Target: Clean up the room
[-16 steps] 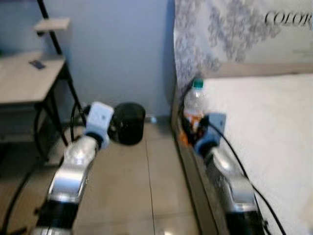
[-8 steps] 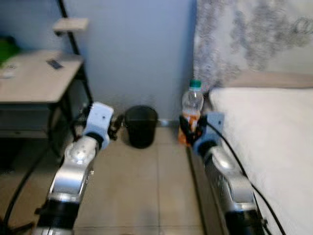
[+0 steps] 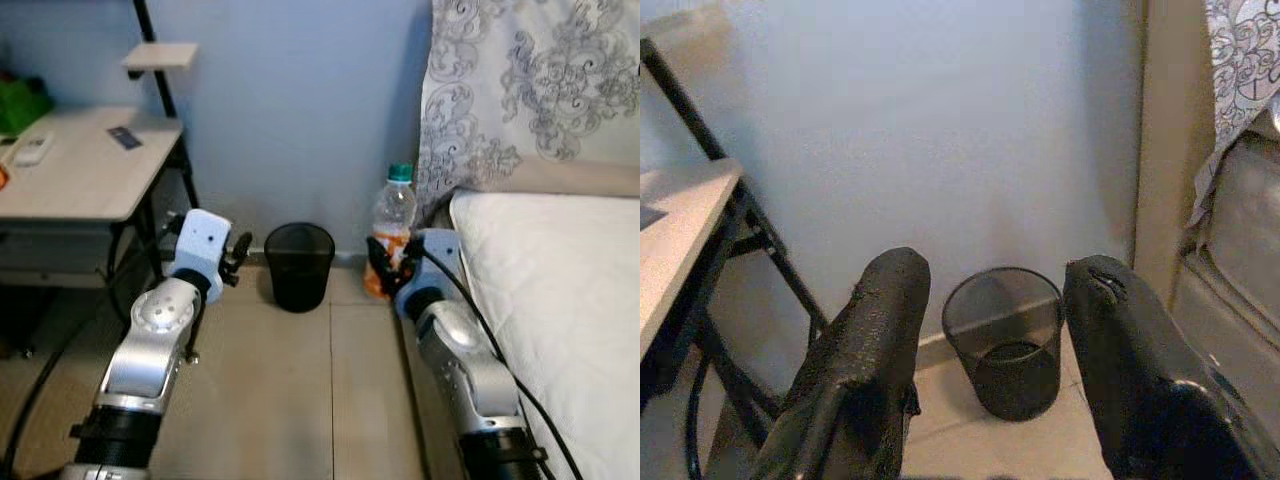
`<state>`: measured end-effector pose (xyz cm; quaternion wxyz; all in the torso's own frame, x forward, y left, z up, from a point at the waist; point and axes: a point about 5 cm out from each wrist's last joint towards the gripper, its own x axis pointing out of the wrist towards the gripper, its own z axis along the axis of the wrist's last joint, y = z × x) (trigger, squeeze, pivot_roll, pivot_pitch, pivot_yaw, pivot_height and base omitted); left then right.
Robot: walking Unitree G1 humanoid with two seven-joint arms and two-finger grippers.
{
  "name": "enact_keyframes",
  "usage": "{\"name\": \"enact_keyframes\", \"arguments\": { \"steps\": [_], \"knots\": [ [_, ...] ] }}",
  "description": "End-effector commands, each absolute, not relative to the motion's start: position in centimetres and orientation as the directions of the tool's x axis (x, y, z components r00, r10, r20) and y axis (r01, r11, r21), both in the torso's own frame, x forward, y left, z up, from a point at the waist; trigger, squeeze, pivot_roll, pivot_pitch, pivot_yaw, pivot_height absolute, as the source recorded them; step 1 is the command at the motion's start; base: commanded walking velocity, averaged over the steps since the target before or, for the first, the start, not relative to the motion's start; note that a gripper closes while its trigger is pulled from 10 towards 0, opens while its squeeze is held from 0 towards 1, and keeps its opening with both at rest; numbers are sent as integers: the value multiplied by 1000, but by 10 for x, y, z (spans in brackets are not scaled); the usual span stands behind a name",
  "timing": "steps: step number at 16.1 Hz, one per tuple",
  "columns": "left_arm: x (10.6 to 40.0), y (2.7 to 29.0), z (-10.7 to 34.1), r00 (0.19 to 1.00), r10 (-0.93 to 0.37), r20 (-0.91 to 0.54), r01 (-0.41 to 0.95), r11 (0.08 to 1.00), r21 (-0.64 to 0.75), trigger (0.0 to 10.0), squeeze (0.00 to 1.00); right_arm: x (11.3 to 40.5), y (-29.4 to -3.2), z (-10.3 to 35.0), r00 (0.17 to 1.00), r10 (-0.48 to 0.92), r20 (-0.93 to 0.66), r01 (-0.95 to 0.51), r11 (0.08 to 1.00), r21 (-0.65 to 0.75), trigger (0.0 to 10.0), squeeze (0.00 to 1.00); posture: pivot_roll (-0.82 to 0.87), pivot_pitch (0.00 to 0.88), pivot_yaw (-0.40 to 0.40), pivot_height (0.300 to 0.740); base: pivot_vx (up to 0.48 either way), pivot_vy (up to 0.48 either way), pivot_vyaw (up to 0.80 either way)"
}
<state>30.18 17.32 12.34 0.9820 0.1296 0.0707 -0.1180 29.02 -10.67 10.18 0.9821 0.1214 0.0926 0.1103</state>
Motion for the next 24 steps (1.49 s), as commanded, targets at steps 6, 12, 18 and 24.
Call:
{"name": "enact_keyframes", "arguments": {
  "steps": [6, 12, 18, 24],
  "knots": [
    [303, 165, 124, 958, -235, -165, 270, 933, 236, 10000, 0, 291, -116, 103, 967, 208, -150, -166, 954, 249, 10000, 0, -15, 0, 0, 740, 318, 0, 0],
    [302, 165, 125, 958, -235, -166, 270, 933, 239, 10000, 0, 291, -116, 103, 966, 208, -151, -166, 953, 254, 10000, 0, -13, 0, -1, 740, 318, 0, 0],
    [304, 165, 125, 957, -237, -168, 273, 932, 240, 10000, 0, 291, -115, 103, 966, 208, -152, -164, 952, 259, 10000, 0, -13, 0, 1, 740, 319, 0, 0],
    [304, 165, 126, 957, -236, -167, 272, 931, 242, 10000, 0, 292, -115, 103, 966, 208, -152, -163, 951, 261, 10000, 0, -10, 0, 1, 740, 318, 0, 0]
  ]
}}
